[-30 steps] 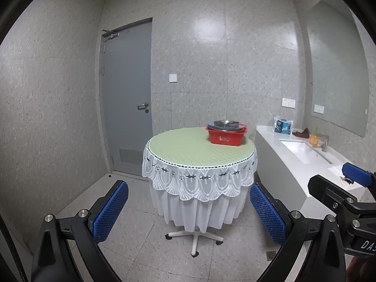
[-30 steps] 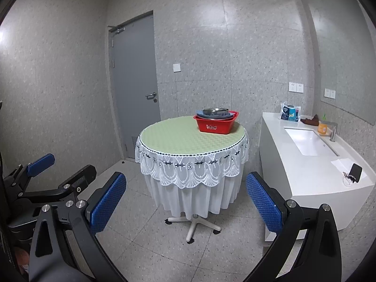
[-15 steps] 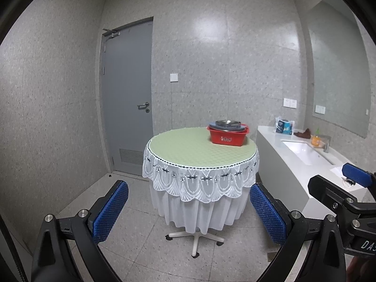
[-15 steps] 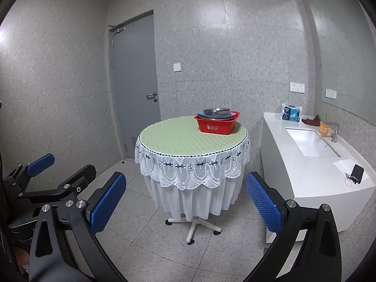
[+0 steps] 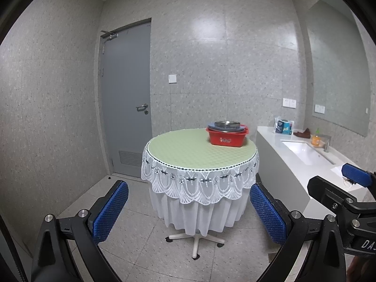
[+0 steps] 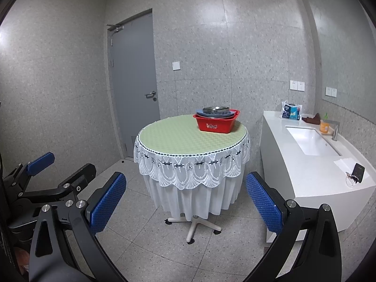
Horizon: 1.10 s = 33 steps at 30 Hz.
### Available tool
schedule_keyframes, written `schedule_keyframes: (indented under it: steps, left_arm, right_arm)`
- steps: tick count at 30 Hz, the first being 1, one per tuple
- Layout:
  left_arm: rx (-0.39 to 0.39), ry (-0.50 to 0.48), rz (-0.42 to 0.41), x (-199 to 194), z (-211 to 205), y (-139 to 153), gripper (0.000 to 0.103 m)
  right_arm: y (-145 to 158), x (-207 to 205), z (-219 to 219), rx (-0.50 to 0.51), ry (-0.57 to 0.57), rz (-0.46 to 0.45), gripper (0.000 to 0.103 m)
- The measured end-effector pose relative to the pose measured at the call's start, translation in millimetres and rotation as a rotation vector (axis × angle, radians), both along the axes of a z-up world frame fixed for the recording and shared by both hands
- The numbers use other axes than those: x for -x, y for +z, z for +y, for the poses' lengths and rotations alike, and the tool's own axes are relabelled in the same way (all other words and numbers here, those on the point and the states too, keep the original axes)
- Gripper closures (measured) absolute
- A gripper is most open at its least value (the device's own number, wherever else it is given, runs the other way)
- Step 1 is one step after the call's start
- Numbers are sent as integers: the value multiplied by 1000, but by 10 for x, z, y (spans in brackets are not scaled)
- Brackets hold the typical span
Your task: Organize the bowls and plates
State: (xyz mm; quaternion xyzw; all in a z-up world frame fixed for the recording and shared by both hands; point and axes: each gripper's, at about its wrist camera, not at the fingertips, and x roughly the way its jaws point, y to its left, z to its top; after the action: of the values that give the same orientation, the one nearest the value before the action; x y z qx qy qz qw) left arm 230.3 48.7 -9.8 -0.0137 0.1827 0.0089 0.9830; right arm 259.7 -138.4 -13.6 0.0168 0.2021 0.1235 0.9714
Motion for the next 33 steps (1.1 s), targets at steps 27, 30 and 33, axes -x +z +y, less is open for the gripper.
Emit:
schedule_keyframes:
  steps: [27, 30, 33]
  left_arm:
    - [0, -10, -6, 1, -23, -61, 1]
    - [-3, -14, -4, -18, -45, -49, 1]
    - [-8, -19, -1, -31, -63, -45, 1]
  right_arm:
    - [-15, 3, 21, -1, -8, 7, 0]
    - [-19, 5, -22, -5, -13, 10, 0]
    - [-25, 9, -58, -8, -17, 14, 0]
